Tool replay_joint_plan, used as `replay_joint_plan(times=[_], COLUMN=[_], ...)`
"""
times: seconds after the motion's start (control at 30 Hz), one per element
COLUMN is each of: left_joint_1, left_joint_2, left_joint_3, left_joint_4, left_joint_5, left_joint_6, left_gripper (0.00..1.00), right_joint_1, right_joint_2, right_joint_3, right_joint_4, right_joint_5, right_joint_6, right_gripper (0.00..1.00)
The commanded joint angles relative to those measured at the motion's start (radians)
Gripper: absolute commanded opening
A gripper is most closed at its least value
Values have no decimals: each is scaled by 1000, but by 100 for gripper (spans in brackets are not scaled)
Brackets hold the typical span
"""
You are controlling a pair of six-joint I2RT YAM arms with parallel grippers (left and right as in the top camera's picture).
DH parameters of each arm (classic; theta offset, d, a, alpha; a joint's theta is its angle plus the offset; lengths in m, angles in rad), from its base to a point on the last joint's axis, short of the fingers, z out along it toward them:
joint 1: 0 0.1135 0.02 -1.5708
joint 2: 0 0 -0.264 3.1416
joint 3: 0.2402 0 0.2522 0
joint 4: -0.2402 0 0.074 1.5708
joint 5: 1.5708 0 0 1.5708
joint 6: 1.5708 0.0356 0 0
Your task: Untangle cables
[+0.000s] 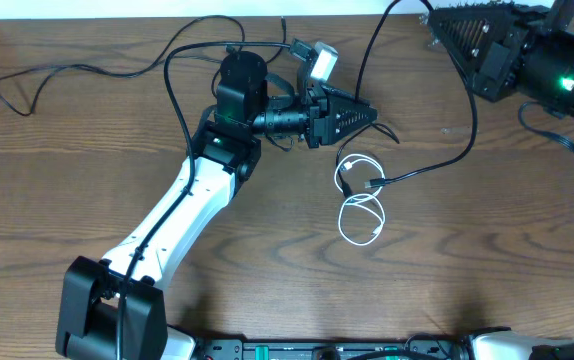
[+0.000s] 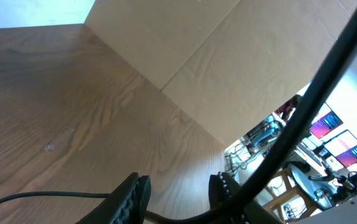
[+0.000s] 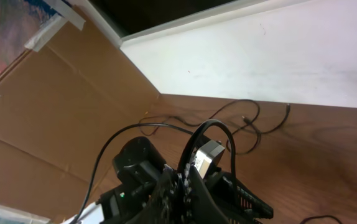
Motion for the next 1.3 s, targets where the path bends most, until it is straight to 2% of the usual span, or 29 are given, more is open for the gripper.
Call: replay_joint_plan(times=[0.0, 0.13, 0.27, 0.4, 0.6, 0.63, 0.7, 0.73, 0.83, 0.93, 1.0, 1.03, 1.1, 1.2, 1.27], left_joint_1=[2, 2, 2, 2, 2, 2, 2, 2, 2, 3, 3, 3, 4, 5, 5], left_joint_2=[-5, -5, -5, -5, -5, -5, -5, -5, -5, -5, -5, -5, -5, -5, -5], left_joint_3=[14, 14, 14, 14, 14, 14, 14, 14, 14, 14, 14, 18, 35, 96, 136], left_joint_4=[6, 5, 6, 6, 5, 6, 6, 6, 43, 188, 303, 381, 467, 496, 496], left_joint_5=[-2, -2, -2, -2, -2, -2, -2, -2, -2, 0, 2, 1, -3, -1, -2], left_joint_6=[13, 13, 13, 13, 13, 13, 13, 13, -55, -173, -227, -268, -333, -422, -456], left_gripper=[34, 28, 28, 23, 21, 19, 8, 8, 8, 7, 7, 7, 7, 7, 7], right_joint_1=[-7, -7, -7, -7, -7, -7, -7, -7, -7, -7, -7, -7, -7, -7, -7], right_joint_2=[2, 2, 3, 3, 3, 3, 4, 4, 4, 4, 4, 4, 4, 4, 4], right_joint_3=[1, 1, 1, 1, 1, 1, 1, 1, 1, 0, 0, 0, 0, 0, 0], right_joint_4=[8, 8, 5, 5, 3, 3, 2, 2, -37, -106, -139, -158, -194, -266, -311], right_joint_5=[6, 28, 29, 32, 39, 39, 39, 43, 155, 285, 338, 370, 436, 578, 660], right_joint_6=[15, 16, 15, 15, 15, 15, 15, 15, 14, 9, -28, -58, -97, -105, -105], right_gripper=[1, 1, 1, 1, 1, 1, 1, 1, 1, 1, 9, 21, 39, 55, 74])
